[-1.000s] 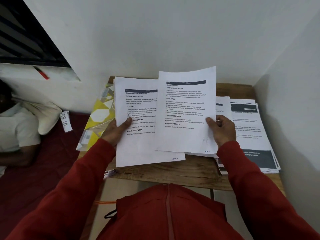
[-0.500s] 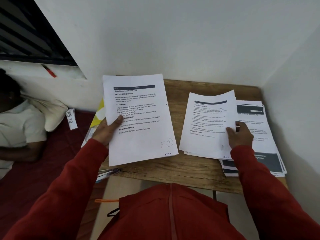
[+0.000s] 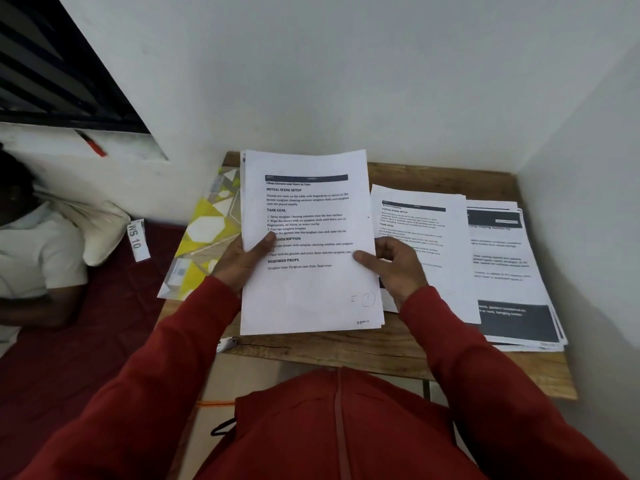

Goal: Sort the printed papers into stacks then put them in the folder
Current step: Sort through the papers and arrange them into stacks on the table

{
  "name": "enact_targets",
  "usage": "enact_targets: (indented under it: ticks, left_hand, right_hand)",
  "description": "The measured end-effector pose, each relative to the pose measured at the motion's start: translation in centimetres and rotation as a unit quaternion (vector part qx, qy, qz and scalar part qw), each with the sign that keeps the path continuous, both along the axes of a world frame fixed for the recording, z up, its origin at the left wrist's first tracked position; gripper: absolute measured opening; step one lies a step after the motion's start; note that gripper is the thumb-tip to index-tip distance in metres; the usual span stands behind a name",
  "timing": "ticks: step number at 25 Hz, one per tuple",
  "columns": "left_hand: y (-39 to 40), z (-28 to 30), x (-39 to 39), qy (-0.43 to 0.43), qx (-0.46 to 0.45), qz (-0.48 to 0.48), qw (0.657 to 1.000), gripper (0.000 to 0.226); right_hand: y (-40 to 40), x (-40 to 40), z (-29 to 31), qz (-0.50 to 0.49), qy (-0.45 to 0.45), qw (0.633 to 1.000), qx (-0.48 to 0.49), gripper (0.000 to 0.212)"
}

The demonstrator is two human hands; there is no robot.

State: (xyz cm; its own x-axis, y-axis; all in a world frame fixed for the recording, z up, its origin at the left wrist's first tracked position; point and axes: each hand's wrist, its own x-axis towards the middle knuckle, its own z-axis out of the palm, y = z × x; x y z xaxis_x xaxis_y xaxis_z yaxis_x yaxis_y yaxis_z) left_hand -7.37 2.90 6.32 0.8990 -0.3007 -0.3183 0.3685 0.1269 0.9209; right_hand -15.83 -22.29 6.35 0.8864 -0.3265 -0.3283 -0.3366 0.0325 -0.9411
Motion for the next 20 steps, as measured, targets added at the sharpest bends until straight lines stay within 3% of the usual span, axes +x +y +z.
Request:
enact_targets:
  ticks: [7, 11, 16, 20]
  left_hand:
    - [-0.5, 0.0, 0.1, -0.001, 0.016, -0.011, 1.0, 0.039]
    - [-0.7, 0.1, 0.3, 0.01, 0.005, -0.024, 1.0, 0.036]
    - [1.7, -0.2, 1.3, -0.005, 0.024, 0.008, 1.0, 0.033]
    - [4.6, -0.2, 2.1, 0.002, 0.019, 0.058, 0.998, 0.029]
  right_hand:
    - [-3.2, -0.8, 0.4, -0.035, 0.011, 0.997, 0.068, 0.013]
    - [-4.3, -1.2, 0.0, -0.079, 0.002, 0.996, 0.044, 0.015]
    - [-9.2, -1.1, -1.5, -0.175, 0.042, 0.962, -0.207, 0.031]
    - [-11.6, -1.5, -3.5, -0.162, 0.112, 0.933, -0.301, 0.041]
